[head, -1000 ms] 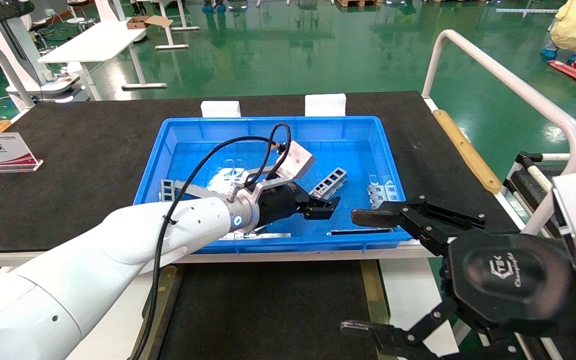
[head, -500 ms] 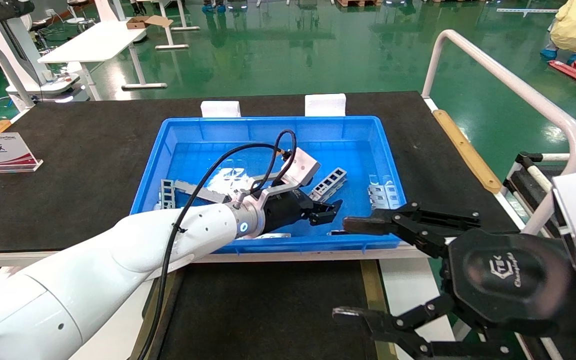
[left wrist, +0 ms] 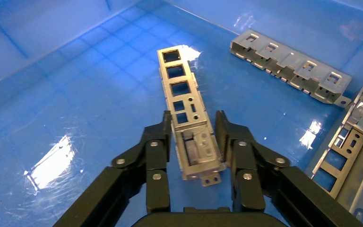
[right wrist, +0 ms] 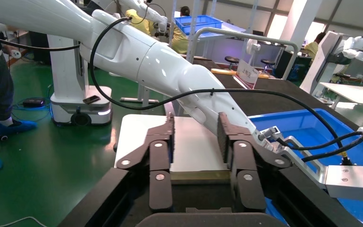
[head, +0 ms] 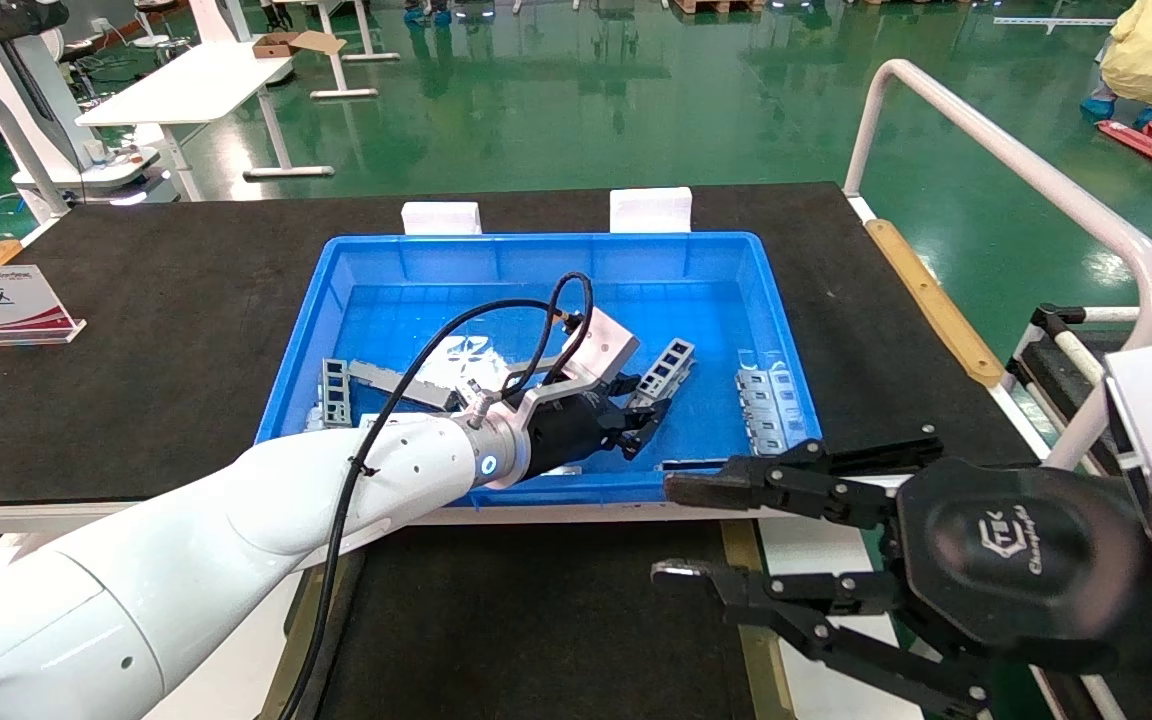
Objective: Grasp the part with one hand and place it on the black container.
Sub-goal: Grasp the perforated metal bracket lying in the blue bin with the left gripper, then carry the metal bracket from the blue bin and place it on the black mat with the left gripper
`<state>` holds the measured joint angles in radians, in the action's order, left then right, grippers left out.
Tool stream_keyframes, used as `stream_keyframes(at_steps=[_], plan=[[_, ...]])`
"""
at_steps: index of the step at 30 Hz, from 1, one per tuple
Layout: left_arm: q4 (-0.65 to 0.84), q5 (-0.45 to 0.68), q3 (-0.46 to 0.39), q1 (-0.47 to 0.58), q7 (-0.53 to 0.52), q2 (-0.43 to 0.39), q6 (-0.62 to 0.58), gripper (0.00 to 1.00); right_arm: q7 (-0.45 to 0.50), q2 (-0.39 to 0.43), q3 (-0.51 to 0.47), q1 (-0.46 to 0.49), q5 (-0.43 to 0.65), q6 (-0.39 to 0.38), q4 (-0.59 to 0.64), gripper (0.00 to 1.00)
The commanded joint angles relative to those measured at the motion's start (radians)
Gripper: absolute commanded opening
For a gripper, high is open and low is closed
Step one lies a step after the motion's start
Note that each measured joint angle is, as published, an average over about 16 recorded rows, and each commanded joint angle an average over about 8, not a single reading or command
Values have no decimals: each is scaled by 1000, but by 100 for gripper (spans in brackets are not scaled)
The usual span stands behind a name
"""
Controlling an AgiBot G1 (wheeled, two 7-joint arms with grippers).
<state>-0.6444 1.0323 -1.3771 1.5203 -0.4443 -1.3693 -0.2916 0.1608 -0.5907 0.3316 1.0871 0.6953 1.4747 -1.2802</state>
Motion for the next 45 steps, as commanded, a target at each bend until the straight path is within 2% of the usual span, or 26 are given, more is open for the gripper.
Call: stream_keyframes(at_steps=[1, 13, 21, 27, 37, 45], plan=[[0, -7, -8, 0, 1, 0, 3, 0, 0, 0, 0, 0, 0, 0, 0, 0], [-13, -53, -21, -3, 12, 4, 28, 0, 0, 0, 0, 0, 0, 0, 0, 0], [-9, -120, 60, 37, 73, 20, -18, 0, 0, 0, 1, 0, 0, 0, 0, 0], [20, -184, 151, 69, 175, 56, -136, 0, 0, 0, 1, 0, -1, 0, 0, 0], [-62, -327, 305, 24, 416, 207, -461, 0, -1, 0, 1, 0, -1, 0, 0, 0], [-196, -388, 344, -64, 476, 326, -574, 0, -1, 0, 1, 0, -1, -1, 0, 0]])
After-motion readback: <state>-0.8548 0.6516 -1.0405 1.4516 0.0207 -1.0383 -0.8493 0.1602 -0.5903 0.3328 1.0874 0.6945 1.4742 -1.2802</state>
